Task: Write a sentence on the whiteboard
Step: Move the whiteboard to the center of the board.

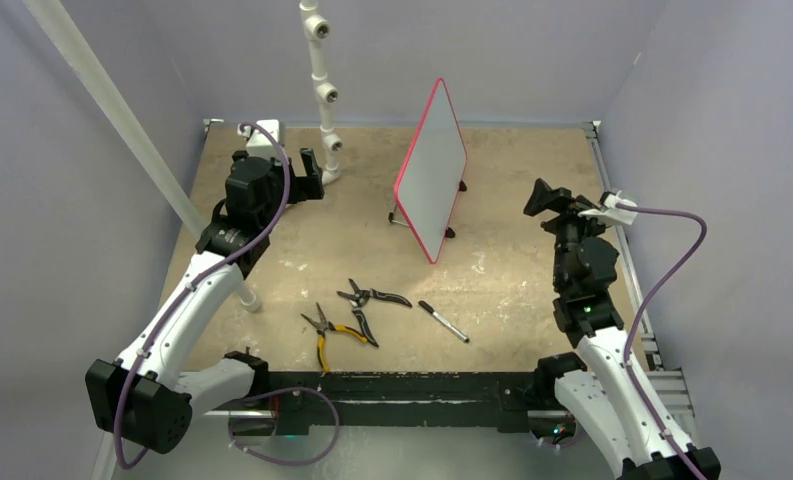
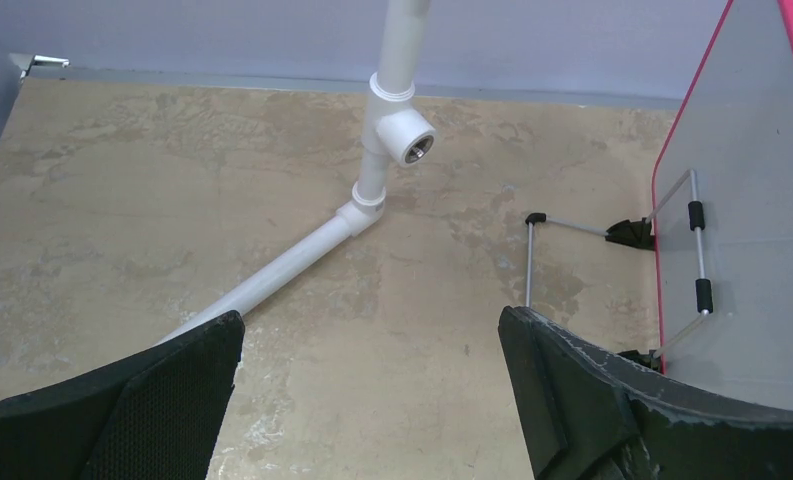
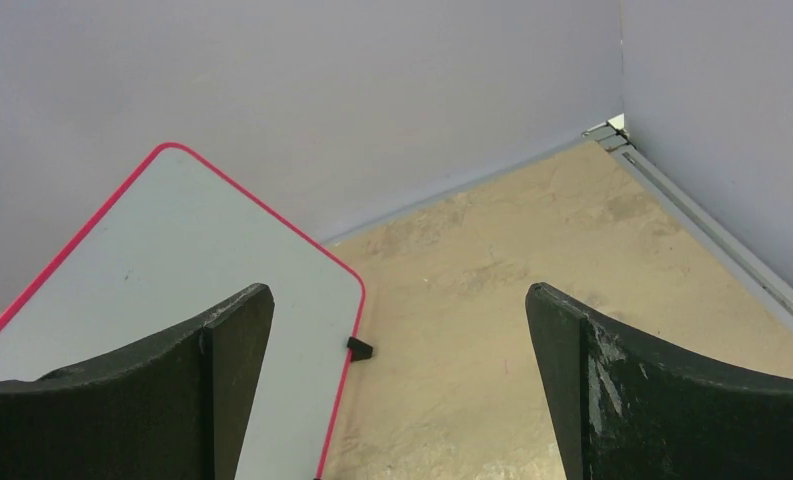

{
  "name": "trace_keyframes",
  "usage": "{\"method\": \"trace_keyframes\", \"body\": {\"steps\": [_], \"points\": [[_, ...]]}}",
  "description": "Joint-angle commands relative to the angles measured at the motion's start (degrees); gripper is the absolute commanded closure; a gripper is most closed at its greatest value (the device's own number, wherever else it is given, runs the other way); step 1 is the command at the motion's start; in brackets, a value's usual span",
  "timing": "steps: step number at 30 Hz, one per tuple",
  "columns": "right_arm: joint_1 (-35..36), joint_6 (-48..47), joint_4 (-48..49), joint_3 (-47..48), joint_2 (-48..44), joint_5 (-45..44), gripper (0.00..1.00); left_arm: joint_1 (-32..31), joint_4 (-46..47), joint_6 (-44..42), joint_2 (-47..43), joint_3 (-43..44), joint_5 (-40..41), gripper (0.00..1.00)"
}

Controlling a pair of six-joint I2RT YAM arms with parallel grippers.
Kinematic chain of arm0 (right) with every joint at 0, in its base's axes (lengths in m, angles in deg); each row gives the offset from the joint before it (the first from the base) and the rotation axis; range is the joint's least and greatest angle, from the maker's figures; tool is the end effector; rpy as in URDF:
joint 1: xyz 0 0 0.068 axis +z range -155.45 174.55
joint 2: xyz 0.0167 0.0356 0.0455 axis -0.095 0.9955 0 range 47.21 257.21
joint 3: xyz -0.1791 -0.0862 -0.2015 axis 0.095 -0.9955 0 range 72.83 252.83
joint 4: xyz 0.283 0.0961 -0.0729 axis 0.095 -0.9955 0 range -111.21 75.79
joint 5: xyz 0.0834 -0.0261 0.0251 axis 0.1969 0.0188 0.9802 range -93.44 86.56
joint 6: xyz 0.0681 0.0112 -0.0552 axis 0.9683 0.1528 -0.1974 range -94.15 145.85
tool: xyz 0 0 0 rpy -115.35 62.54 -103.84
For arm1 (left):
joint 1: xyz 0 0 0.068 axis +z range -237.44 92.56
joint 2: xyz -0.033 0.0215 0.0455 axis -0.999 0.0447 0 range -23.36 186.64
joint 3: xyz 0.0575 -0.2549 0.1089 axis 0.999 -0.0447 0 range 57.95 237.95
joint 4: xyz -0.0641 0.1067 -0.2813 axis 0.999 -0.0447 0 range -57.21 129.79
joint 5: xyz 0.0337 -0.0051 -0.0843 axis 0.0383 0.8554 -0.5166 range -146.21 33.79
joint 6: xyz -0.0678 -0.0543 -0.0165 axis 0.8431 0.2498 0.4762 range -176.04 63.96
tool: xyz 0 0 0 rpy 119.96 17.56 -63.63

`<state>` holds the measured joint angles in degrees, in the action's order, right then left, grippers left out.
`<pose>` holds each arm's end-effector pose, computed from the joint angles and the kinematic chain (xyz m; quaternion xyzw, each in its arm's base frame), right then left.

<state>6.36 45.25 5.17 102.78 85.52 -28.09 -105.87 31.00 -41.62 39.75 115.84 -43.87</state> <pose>0.2481 0.0183 0.3282 0.2055 0.6090 0.0721 0.7627 0.3280 -0.0916 0.3549 -0.0387 0.7853 -0.0918 0.6110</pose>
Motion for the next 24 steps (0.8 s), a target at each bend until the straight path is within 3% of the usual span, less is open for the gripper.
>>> {"method": "trace_keyframes", "body": {"steps": [1, 11, 19, 24], "points": [[-0.2, -1.7, -0.1, 1.9, 0.4, 3.5, 0.01, 0.3, 1.4, 0.6, -0.5, -0.1, 0.7, 0.01], [-0.2, -3.3, 1.2, 1.6, 4.5, 11.2, 0.02, 0.3, 3.4, -0.4, -2.5, -3.2, 3.4, 0.01], [-0.2, 2.3, 2.3, -0.4, 16.4, 25.0, 0.22, 0.3, 3.9, -2.2, -1.9, -5.5, 0.7, 0.01], [-0.2, 6.3, 12.0, -4.4, 23.9, 31.9, 0.34, 0.3, 5.7, -3.0, -1.3, -6.6, -5.2, 0.03]]}}
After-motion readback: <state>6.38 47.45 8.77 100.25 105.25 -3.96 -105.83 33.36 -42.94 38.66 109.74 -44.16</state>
